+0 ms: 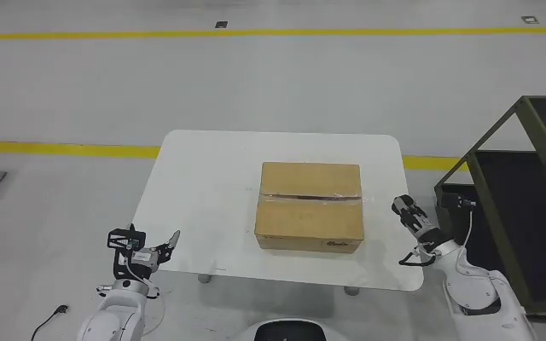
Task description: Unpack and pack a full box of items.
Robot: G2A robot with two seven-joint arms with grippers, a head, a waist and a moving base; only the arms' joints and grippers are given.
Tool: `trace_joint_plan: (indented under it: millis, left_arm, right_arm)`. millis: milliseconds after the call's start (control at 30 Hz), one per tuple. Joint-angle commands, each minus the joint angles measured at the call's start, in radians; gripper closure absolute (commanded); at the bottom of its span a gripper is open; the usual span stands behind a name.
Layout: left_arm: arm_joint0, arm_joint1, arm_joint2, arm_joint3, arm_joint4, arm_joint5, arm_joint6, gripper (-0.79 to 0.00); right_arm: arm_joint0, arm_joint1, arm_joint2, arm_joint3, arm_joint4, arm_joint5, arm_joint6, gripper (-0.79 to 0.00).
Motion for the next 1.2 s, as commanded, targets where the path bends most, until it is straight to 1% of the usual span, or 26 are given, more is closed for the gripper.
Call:
trace_joint_plan:
  millis: [0,67,100,133,167,200,333,367,433,500,567,667,700,767,833,867,900,933,967,1167]
  left_arm:
    - [0.000,0.000,0.000,0.000,0.000,0.000,0.000,-0.785]
    - [0.000,0.000,0.000,0.000,0.000,0.000,0.000,-0.785]
    - [0.000,0.000,0.000,0.000,0.000,0.000,0.000,-0.785]
    - [0.000,0.000,0.000,0.000,0.000,0.000,0.000,-0.785]
    - [0.000,0.000,0.000,0.000,0.000,0.000,0.000,-0.785]
    - [0.000,0.000,0.000,0.000,0.000,0.000,0.000,-0.785]
    - [0.000,0.000,0.000,0.000,0.000,0.000,0.000,-0.785]
    - [0.000,0.000,0.000,0.000,0.000,0.000,0.000,-0.785]
    - [0.000,0.000,0.000,0.000,0.000,0.000,0.000,-0.785]
    - [0.000,0.000,0.000,0.000,0.000,0.000,0.000,-0.785]
    - [0.000,0.000,0.000,0.000,0.000,0.000,0.000,-0.785]
    - [0.000,0.000,0.000,0.000,0.000,0.000,0.000,-0.785]
    - [0.000,0.000,0.000,0.000,0.000,0.000,0.000,-0.785]
    - [0.000,0.000,0.000,0.000,0.000,0.000,0.000,-0.785]
    - [0.000,0.000,0.000,0.000,0.000,0.000,0.000,-0.785]
    - [0.000,0.000,0.000,0.000,0.000,0.000,0.000,-0.785]
    - [0.000,0.000,0.000,0.000,0.000,0.000,0.000,-0.785]
    - [0.000,0.000,0.000,0.000,0.000,0.000,0.000,-0.785]
    - [0.000,0.000,0.000,0.000,0.000,0.000,0.000,-0.785]
    - [0.000,0.000,0.000,0.000,0.000,0.000,0.000,-0.785]
  right_arm:
    - [-0.001,-0.001,-0.003,0.009,0.044,0.019,0.019,0.000]
    - [0.004,-0.003,-0.002,0.027,0.142,0.047,0.056,0.000]
    - [0.011,-0.004,0.000,0.034,0.194,0.065,0.081,-0.123]
    - [0.017,-0.004,-0.002,0.040,0.242,0.078,0.113,-0.369]
    - [0.025,-0.004,0.001,0.046,0.285,0.085,0.135,-0.372]
    - [0.033,-0.004,0.002,0.056,0.331,0.093,0.152,-0.332]
    - [0.070,-0.004,-0.004,0.086,0.462,0.117,0.235,-0.366]
    - [0.080,-0.003,-0.008,0.094,0.473,0.119,0.255,-0.382]
    - [0.099,-0.002,-0.021,0.114,0.477,0.123,0.275,-0.505]
    - [0.118,-0.004,-0.039,0.138,0.493,0.125,0.286,-0.477]
    - [0.138,-0.004,-0.059,0.161,0.488,0.124,0.292,-0.486]
    - [0.168,-0.008,-0.092,0.205,0.499,0.130,0.289,-0.471]
    - [0.178,-0.009,-0.104,0.217,0.500,0.127,0.291,-0.400]
    - [0.196,-0.011,-0.122,0.239,0.497,0.123,0.287,-0.385]
    - [0.209,-0.012,-0.135,0.253,0.496,0.118,0.282,-0.329]
    - [0.214,-0.012,-0.138,0.254,0.494,0.118,0.280,-0.252]
    - [0.217,-0.011,-0.140,0.251,0.490,0.116,0.279,-0.145]
    - [0.217,-0.010,-0.140,0.247,0.486,0.115,0.277,-0.089]
    - [0.217,-0.010,-0.139,0.242,0.484,0.117,0.275,0.000]
    - [0.207,-0.001,-0.124,0.145,0.438,0.135,0.274,0.000]
